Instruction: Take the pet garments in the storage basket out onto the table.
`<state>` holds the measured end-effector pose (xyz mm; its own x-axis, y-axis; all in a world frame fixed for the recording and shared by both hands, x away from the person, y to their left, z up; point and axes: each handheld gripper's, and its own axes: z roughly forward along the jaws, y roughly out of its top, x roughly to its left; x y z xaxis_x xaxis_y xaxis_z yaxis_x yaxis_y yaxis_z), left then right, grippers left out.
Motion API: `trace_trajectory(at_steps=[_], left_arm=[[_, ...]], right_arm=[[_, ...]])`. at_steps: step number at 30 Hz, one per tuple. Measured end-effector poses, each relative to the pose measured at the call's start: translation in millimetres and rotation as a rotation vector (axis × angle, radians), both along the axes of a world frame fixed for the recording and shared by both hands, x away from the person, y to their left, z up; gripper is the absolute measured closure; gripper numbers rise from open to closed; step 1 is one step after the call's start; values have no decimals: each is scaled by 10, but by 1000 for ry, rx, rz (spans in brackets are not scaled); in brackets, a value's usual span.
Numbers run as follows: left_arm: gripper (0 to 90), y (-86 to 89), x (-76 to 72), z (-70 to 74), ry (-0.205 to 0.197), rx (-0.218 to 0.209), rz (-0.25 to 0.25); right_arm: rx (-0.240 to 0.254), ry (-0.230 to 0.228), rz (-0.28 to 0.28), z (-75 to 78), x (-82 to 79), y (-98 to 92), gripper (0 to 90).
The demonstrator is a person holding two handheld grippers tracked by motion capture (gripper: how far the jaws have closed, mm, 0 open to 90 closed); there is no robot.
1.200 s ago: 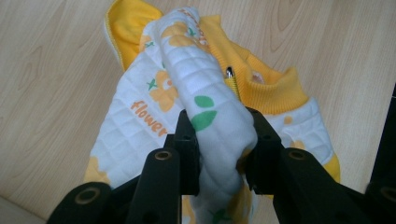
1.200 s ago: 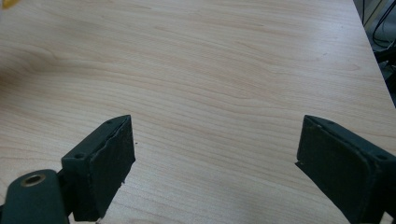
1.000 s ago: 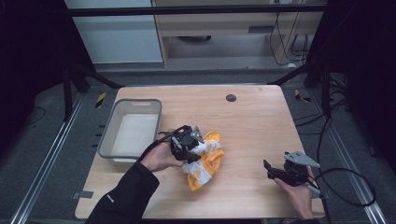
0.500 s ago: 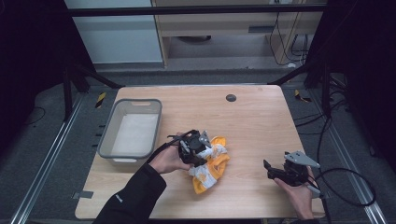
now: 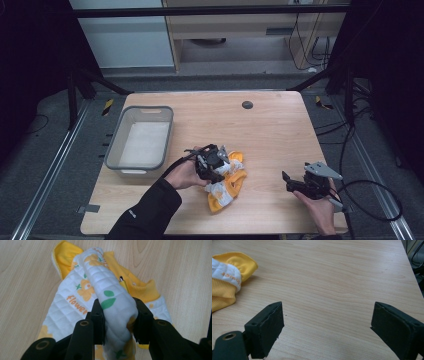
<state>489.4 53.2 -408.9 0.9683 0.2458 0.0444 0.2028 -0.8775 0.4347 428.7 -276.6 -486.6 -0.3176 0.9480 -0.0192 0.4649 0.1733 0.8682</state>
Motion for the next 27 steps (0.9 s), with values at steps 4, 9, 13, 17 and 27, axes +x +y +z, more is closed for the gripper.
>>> trace_trajectory(at_steps=[4, 9, 13, 17, 27], left_arm=[[630, -3, -2, -24, 0, -1, -7], [581, 10, 0, -46, 5, -6, -12], [517, 13, -1, -64, 13, 2, -10], [449, 18, 6, -74, 5, 7, -25], [306, 88, -33, 22, -13, -25, -48]], right_arm=[[7, 6, -2, 2, -4, 6, 109], [6, 6, -1, 2, -3, 6, 108], [6, 7, -1, 1, -3, 8, 107], [6, 6, -1, 0, -4, 10, 104], [-6, -4, 3, -8, 3, 7, 98]])
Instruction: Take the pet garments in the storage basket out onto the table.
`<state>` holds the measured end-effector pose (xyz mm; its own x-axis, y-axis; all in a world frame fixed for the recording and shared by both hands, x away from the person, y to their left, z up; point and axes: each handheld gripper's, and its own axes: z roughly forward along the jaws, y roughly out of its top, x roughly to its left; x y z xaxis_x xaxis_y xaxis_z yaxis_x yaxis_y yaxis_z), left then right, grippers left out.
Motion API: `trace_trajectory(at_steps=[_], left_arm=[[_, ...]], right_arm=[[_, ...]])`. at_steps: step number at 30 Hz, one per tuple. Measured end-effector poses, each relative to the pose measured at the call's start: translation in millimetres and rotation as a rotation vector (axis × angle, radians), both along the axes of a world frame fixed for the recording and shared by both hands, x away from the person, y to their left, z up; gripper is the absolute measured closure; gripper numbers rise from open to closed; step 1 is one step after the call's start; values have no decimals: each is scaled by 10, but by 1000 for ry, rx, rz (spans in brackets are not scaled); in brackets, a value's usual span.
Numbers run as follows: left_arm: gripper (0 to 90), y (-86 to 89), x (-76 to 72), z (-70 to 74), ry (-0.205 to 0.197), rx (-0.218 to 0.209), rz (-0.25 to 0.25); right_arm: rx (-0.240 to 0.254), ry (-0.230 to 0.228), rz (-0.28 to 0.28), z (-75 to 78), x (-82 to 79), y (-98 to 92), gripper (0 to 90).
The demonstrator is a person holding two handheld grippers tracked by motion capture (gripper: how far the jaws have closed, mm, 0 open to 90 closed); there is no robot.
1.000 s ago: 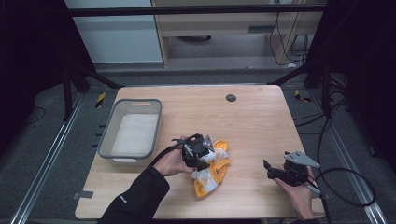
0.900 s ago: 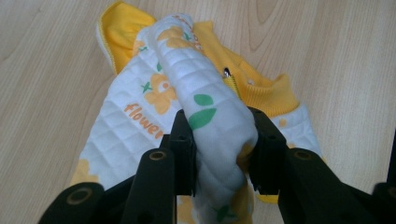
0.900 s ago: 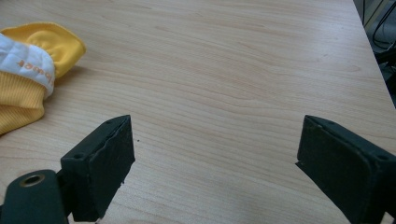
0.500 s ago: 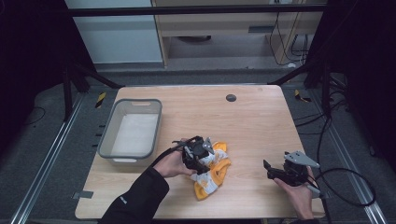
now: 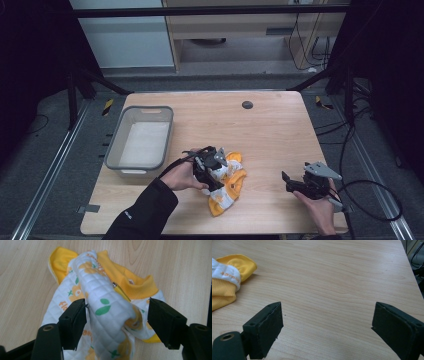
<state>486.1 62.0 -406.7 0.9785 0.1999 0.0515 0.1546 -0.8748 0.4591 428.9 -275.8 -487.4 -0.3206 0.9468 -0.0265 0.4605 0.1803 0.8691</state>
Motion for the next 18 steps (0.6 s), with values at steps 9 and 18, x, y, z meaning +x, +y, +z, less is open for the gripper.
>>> trace_trajectory(at_steps=[9, 18], left_arm=[[265, 165, -72, 213, -32, -79, 20], [265, 418, -161, 349, -87, -177, 87]], right_arm=[[5, 3, -2, 2, -2, 1, 97], [1, 0, -2, 0, -2, 0, 97]])
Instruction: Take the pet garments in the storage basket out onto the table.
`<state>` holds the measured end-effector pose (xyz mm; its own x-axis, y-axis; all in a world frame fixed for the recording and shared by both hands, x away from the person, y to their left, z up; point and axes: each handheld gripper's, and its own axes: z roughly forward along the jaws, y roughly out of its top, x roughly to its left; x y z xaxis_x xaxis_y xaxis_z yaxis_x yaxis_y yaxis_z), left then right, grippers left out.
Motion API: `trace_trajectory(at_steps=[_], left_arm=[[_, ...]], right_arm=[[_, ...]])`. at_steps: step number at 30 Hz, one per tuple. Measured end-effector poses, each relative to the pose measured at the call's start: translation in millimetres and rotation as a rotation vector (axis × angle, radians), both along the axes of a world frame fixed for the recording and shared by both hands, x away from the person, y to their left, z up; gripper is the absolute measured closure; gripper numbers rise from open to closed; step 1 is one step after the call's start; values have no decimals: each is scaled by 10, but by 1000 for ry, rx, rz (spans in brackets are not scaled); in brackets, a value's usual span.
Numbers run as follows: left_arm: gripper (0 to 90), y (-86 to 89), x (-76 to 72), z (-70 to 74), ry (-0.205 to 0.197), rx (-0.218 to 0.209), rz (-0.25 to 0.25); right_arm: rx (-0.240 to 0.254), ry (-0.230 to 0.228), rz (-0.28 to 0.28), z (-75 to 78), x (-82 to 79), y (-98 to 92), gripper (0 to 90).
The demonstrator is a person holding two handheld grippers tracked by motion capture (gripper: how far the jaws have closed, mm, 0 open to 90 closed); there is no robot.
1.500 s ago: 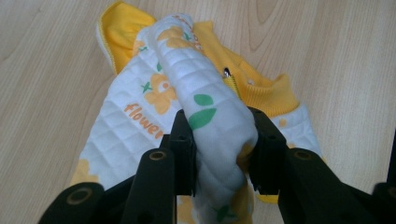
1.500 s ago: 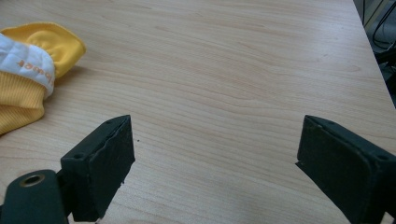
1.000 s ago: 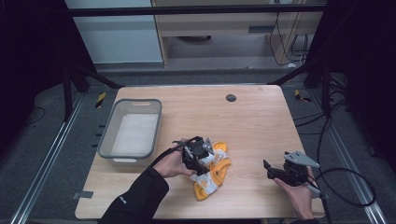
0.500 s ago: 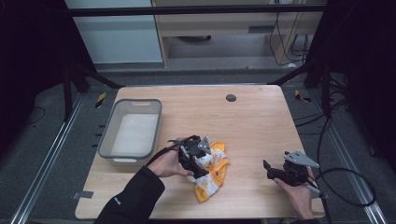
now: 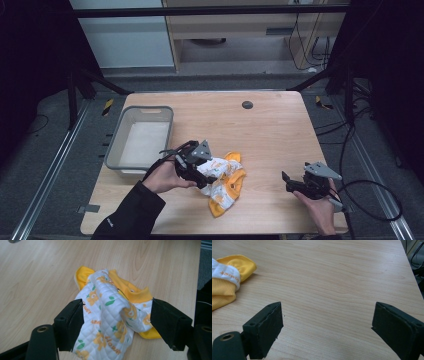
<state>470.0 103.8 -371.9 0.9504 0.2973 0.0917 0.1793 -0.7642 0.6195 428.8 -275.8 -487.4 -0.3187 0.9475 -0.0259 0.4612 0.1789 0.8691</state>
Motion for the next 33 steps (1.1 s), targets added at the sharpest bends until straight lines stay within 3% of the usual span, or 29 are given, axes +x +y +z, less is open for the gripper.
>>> trace_trajectory(at_steps=[1, 8, 9, 11, 15, 17, 20, 23, 30, 33], left_arm=[[265, 0, 0, 0, 0, 0, 0], [286, 315, -72, 26, -25, -169, 104], [291, 315, -72, 26, -25, -169, 104], [303, 446, -107, 7, -51, -228, 174], [299, 607, -150, -48, -74, -289, 244], [302, 647, -160, -65, -83, -300, 259], [303, 793, -196, -133, -102, -333, 327], [301, 855, -215, -163, -119, -332, 361], [299, 1126, -275, -239, -163, -416, 510], [297, 1205, -272, -254, -169, -406, 534]], right_arm=[[4, 3, -1, 2, -2, 2, 97], [6, 7, 1, 0, -3, 4, 96], [6, 7, 1, 0, -3, 4, 96], [7, 8, 1, 1, -4, 5, 96], [7, 9, 0, 0, -6, 7, 97], [5, 8, 2, -3, -4, 7, 97], [4, 11, 6, -5, -4, 9, 97], [4, 12, 6, -5, -4, 10, 97], [4, 14, 6, -7, -8, 14, 97], [4, 16, 6, -8, -8, 16, 97]])
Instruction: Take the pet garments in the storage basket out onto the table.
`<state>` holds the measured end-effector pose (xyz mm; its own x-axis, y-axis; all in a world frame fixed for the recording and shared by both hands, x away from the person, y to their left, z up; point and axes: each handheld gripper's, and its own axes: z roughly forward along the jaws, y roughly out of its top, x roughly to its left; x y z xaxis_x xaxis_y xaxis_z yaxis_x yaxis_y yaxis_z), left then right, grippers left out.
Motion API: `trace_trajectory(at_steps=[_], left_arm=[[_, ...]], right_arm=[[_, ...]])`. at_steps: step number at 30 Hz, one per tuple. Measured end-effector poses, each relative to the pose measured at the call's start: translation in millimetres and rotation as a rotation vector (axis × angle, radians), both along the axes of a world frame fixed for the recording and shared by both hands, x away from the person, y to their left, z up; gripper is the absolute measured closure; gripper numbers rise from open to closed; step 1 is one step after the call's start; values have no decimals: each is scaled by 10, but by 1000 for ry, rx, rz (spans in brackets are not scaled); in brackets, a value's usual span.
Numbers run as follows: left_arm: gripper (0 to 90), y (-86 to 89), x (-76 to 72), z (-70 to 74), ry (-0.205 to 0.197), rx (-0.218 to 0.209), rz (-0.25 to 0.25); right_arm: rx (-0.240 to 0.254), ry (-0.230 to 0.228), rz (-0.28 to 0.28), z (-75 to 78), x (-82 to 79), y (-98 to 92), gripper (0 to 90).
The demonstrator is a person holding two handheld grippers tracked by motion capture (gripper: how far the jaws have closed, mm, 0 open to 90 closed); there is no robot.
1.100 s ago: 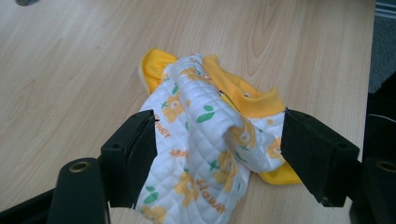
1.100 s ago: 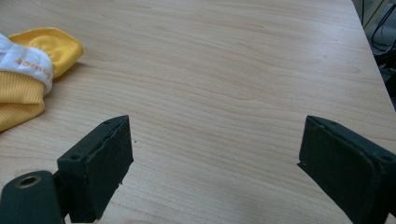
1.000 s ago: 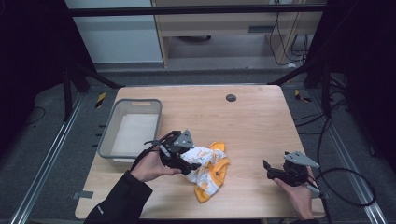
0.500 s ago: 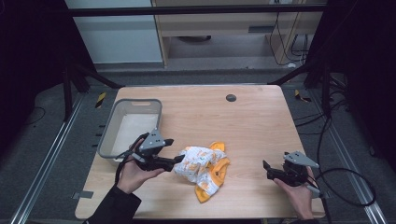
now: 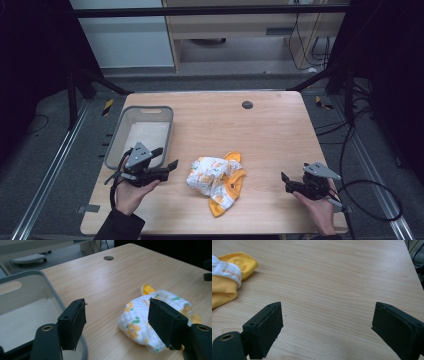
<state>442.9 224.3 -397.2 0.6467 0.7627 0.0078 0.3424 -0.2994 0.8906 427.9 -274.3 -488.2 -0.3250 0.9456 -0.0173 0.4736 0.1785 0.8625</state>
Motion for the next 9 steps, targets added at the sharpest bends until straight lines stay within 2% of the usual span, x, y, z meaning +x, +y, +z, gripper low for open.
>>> trace_trajectory(at_steps=[3, 9], left_arm=[[296, 142, -21, -40, 9, -14, 32], [299, 283, -72, -69, 7, -28, 67]], right_arm=[[3, 1, 0, 2, -3, 0, 96], [7, 3, 2, 2, -3, 2, 97]])
